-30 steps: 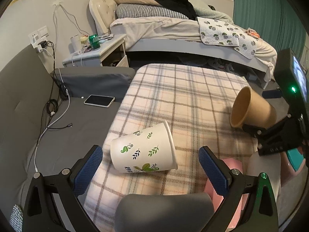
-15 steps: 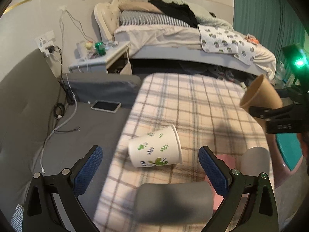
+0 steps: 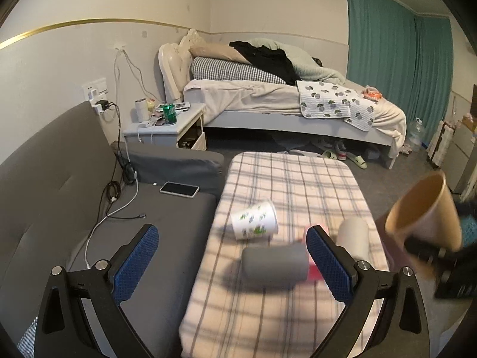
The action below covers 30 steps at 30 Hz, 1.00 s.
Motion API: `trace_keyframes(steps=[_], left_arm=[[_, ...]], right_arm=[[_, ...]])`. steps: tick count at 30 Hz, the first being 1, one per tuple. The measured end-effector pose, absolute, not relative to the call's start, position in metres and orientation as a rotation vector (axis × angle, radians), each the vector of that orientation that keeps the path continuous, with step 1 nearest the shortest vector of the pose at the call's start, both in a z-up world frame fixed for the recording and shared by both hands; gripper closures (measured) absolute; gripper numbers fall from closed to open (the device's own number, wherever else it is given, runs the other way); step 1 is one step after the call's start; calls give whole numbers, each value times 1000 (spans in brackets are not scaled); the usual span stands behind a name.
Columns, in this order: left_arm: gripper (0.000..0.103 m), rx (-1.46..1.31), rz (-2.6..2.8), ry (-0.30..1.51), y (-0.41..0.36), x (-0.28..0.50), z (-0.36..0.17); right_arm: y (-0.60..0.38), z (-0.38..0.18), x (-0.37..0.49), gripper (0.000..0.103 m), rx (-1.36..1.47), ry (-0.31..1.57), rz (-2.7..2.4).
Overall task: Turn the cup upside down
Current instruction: 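Lift the tan cup with the right gripper toward the left gripper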
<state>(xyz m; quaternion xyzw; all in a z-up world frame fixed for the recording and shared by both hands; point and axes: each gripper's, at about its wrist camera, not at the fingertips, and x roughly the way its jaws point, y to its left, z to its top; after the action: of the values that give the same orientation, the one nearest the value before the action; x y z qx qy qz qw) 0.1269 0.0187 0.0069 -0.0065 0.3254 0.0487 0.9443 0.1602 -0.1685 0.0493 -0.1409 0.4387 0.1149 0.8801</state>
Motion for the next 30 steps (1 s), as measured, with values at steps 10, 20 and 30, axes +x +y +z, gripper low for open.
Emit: trace_keyframes(steps=[10,20,30], left_arm=[[0,-47,60,724,39,76,-54],[0,-98,79,839,56,76,-108],[0,-78,73,863,49,78,-116]], right_arm=[[-160,-47,77,12,4,1086,131],[-144,-97,101,12,106,1106,40],[-144,-113,115,10,106,1045,87]])
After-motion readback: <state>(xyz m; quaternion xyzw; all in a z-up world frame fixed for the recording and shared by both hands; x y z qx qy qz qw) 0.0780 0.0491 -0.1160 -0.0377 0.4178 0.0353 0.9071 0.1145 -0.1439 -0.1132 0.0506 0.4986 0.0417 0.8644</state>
